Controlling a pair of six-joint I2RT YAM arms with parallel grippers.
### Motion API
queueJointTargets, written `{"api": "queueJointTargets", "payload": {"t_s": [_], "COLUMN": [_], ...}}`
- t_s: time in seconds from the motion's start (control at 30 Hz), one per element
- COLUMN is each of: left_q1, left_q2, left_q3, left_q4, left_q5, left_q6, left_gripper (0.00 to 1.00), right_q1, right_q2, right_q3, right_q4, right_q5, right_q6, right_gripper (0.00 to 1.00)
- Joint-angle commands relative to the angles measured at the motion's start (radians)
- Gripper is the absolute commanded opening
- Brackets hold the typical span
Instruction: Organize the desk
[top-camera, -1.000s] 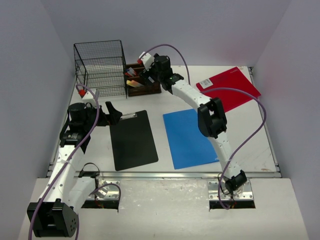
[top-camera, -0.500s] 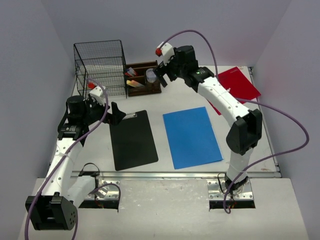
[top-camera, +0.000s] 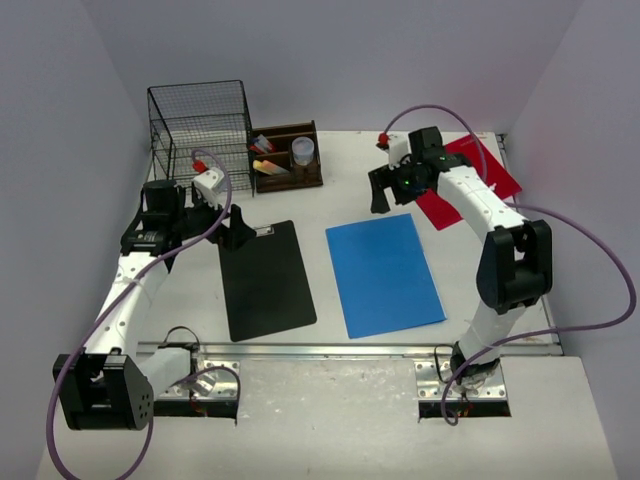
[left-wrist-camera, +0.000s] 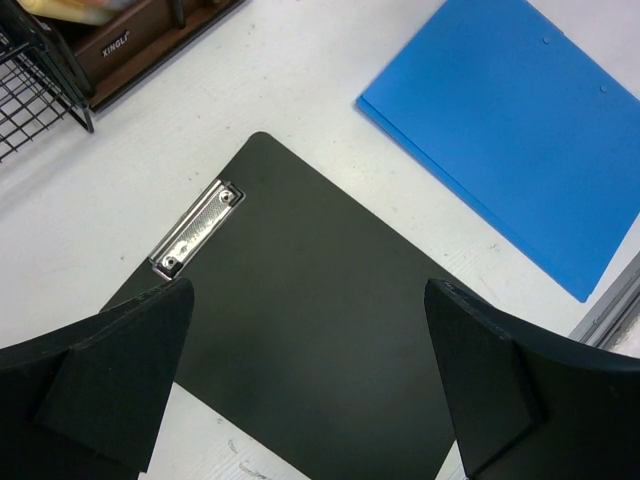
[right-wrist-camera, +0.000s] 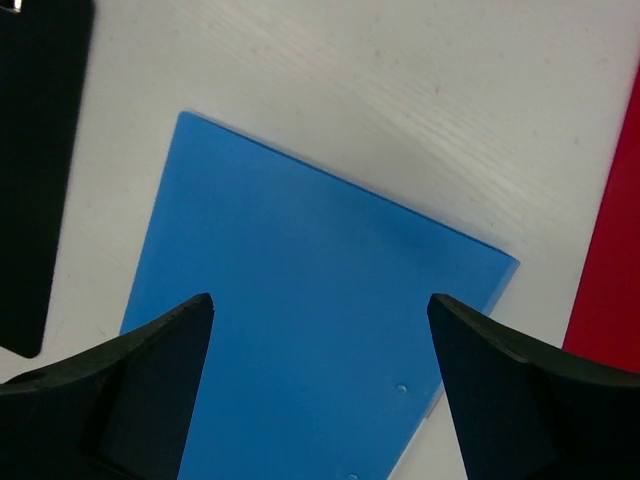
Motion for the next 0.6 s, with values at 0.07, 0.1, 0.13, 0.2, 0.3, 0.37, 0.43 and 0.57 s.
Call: {"api": "queueJointTargets", "payload": {"t_s": [0.07, 0.1, 0.13, 0.2, 0.3, 0.37, 0.43, 0.57], "left_q1": [-0.032, -0.041, -0.066, -0.137, -0.276, -0.375, -0.425, -0.487], "left_q2": [0.004, 0.006, 0.009, 0.014, 0.036, 0.066, 0.109, 0.209], "left_q3": [0.035, 0.035, 0.030, 0.016, -0.016, -0.028, -0.030, -0.037], "left_q4": [0.025, 0.023, 0.027, 0.045, 0.081, 0.109, 0.137, 0.224], "left_q5": [0.022, 0.019, 0.011, -0.020, -0.102, -0.155, -0.179, -0.224], "left_q6": [0.039, 0.045, 0.049, 0.049, 0.041, 0.029, 0.003, -0.078], "left_gripper": [0.98, 0.98, 0.98, 0.97, 0.96, 0.95, 0.93, 0.90], "right_q1": [-0.145, -0.161, -0.180, -0.217, -0.285, -0.326, -0.363, -0.428], "right_q2": [-0.065, -0.069, -0.074, -0.081, -0.082, -0.084, -0.083, -0.072], "right_q3": [-0.097, -0.121, -0.145, -0.189, -0.226, -0.251, -0.271, -0.320], "right_q4": [-0.073, -0.084, -0.092, -0.117, -0.158, -0.178, -0.200, -0.224], "right_q5": [-0.104, -0.122, -0.141, -0.182, -0.226, -0.245, -0.257, -0.274], "right_q6": [0.033, 0.030, 0.024, 0.002, -0.033, -0.062, -0.087, -0.132], "right_gripper": [0.81, 0.78, 0.77, 0.74, 0.73, 0.72, 0.72, 0.72]}}
